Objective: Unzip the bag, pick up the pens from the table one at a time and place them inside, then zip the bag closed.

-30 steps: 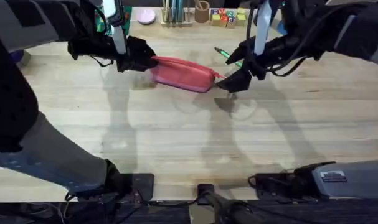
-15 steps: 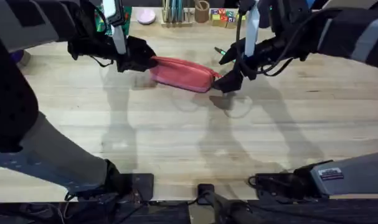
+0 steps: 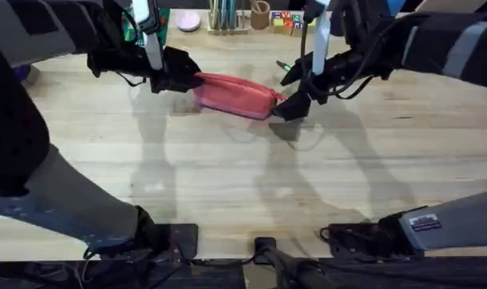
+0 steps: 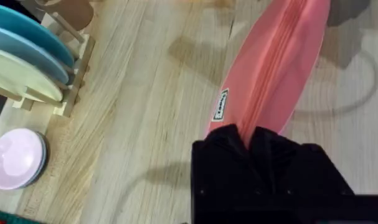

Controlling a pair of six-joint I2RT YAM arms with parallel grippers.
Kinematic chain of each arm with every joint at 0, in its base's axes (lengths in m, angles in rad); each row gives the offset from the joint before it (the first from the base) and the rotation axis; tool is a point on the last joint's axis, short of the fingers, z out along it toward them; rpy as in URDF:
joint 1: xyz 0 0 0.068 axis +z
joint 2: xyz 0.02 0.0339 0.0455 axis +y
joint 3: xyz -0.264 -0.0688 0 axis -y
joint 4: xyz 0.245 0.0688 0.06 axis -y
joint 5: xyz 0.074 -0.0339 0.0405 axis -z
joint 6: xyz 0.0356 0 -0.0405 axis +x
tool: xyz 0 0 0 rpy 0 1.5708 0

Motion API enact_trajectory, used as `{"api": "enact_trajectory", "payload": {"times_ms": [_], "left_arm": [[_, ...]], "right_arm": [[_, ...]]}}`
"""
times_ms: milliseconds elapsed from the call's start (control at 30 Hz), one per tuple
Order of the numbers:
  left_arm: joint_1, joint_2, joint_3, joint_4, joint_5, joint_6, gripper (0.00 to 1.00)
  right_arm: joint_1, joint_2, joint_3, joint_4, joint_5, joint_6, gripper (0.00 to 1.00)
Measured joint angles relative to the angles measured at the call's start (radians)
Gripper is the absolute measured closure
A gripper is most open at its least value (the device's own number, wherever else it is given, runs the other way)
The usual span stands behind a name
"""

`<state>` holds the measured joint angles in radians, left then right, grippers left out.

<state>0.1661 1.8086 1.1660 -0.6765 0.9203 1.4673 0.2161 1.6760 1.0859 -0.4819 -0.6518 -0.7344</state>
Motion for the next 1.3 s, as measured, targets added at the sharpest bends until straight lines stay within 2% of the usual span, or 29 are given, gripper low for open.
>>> {"api": "enact_trajectory", "payload": {"times_ms": [100, 333, 467, 633, 667, 1067, 1300], "left_arm": [[0.0, 0.0, 0.0, 0.0, 0.0, 0.0, 0.959], [0.0, 0.0, 0.0, 0.0, 0.0, 0.0, 0.958], [0.0, 0.0, 0.0, 0.0, 0.0, 0.0, 0.958], [0.0, 0.0, 0.0, 0.0, 0.0, 0.0, 0.958], [0.0, 0.0, 0.0, 0.0, 0.0, 0.0, 0.958], [0.0, 0.0, 0.0, 0.0, 0.0, 0.0, 0.958], [0.0, 0.0, 0.0, 0.001, 0.0, 0.0, 0.958]], "right_arm": [[0.002, 0.01, 0.0, 0.005, 0.0, 0.0, 0.01], [0.003, 0.012, 0.0, 0.011, 0.0, 0.0, 0.165], [0.003, 0.012, 0.0, 0.011, 0.0, -0.003, 0.42], [0.003, 0.012, 0.0, 0.011, 0.0, -0.005, 0.901], [0.003, 0.012, 0.0, 0.01, 0.0, -0.005, 0.951], [0.003, 0.007, 0.0, 0.008, 0.0, -0.005, 0.974], [0.005, -0.078, 0.0, 0.004, 0.002, 0.014, 0.973]]}}
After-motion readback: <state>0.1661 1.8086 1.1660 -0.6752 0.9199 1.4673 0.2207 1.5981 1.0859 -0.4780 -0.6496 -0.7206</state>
